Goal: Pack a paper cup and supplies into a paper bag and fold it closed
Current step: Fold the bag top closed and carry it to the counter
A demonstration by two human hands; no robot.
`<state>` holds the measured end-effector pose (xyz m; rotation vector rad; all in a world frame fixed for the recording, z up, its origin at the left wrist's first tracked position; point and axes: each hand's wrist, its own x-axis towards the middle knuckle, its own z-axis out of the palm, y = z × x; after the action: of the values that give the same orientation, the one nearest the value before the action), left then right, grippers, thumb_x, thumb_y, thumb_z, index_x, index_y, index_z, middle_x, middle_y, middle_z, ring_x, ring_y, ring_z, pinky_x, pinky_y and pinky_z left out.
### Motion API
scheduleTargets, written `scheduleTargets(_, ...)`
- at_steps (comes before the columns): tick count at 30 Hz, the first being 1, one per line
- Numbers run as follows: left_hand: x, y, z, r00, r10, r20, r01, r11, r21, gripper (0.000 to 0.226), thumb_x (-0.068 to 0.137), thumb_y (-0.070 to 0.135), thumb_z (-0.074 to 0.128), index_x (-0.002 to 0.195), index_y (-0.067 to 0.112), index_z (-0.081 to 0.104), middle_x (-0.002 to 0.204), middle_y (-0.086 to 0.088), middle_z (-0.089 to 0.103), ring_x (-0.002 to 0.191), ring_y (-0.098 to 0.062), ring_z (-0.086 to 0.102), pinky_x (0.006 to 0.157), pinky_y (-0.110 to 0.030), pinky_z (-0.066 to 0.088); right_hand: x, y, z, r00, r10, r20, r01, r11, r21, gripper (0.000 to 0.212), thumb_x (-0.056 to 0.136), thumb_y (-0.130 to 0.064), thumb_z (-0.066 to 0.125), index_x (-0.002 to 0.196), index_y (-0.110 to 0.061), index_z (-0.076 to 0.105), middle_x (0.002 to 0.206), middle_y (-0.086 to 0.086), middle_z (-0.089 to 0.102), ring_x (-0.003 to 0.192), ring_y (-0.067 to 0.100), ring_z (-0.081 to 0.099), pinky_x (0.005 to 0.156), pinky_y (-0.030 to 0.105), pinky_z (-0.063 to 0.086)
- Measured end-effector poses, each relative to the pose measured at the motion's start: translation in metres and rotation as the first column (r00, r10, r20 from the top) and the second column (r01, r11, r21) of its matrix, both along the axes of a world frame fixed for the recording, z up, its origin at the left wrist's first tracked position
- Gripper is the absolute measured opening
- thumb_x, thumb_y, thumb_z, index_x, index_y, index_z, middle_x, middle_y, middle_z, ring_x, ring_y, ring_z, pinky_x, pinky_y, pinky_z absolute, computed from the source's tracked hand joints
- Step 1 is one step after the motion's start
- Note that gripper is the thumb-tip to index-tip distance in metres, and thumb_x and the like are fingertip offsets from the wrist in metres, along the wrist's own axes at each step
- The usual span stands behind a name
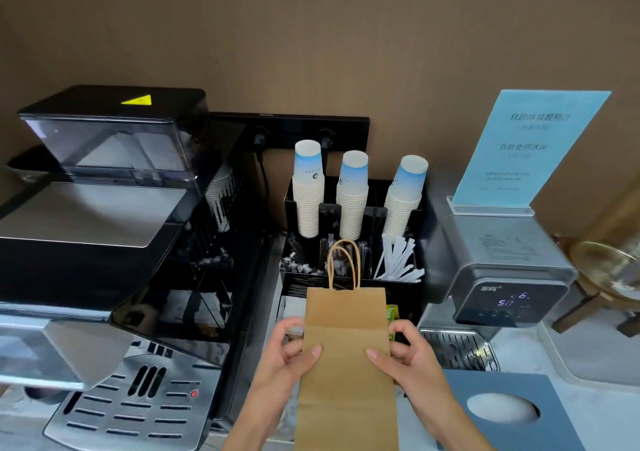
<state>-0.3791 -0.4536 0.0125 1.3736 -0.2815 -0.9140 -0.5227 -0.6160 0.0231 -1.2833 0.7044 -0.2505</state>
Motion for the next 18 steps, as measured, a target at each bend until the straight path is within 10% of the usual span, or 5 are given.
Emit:
scheduleTargets(3, 0.001, 0.002, 0.025, 1.0, -0.025, -0.012, 0.025, 0.999, -0.027, 0.061, 0.089, 0.005, 0.065, 0.132, 0.041, 0.043, 0.105, -0.022, 0.076, 0.104, -0.036, 0.071, 0.101, -0.051, 0.049, 0.001, 0.002, 0.02, 0.997, -0.065, 0.032, 0.063, 0.996, 0.067, 0.041, 0.086, 0.0, 0.067, 0.115, -0.023, 0.051, 0.096, 0.022, 0.077, 0.087, 0.033, 0.075, 0.075, 0.038, 0.059)
scheduleTargets(11, 0.008, 0.015, 0.059, 0.988, -0.145, 0.061, 0.146, 0.989, -0.017, 0.029, 0.084, 0.002, 0.07, 0.108, 0.019, 0.07, 0.096, -0.037, 0.07, 0.079, -0.035, 0.064, 0.078, -0.04, 0.049, -0.008, 0.006, 0.045, 0.995, 0.024, 0.095, -0.033, 0.995, 0.092, 0.022, 0.086, 0.002, 0.065, 0.1, -0.012, 0.075, 0.087, 0.03, 0.073, 0.068, 0.032, 0.067, 0.06, 0.035, 0.049)
scheduleTargets(18, 0.013, 0.018, 0.067, 0.96, -0.257, 0.114, 0.261, 0.965, -0.021, 0.043, 0.09, -0.022, 0.039, 0.085, 0.002, 0.074, 0.097, -0.023, 0.075, 0.086, -0.026, 0.072, 0.066, -0.024, 0.056, -0.008, 0.004, 0.044, 0.997, 0.005, 0.076, 0.003, 0.994, -0.106, 0.054, 0.093, 0.021, 0.039, 0.064, -0.006, 0.076, 0.078, 0.019, 0.076, 0.072, 0.031, 0.07, 0.064, 0.035, 0.051)
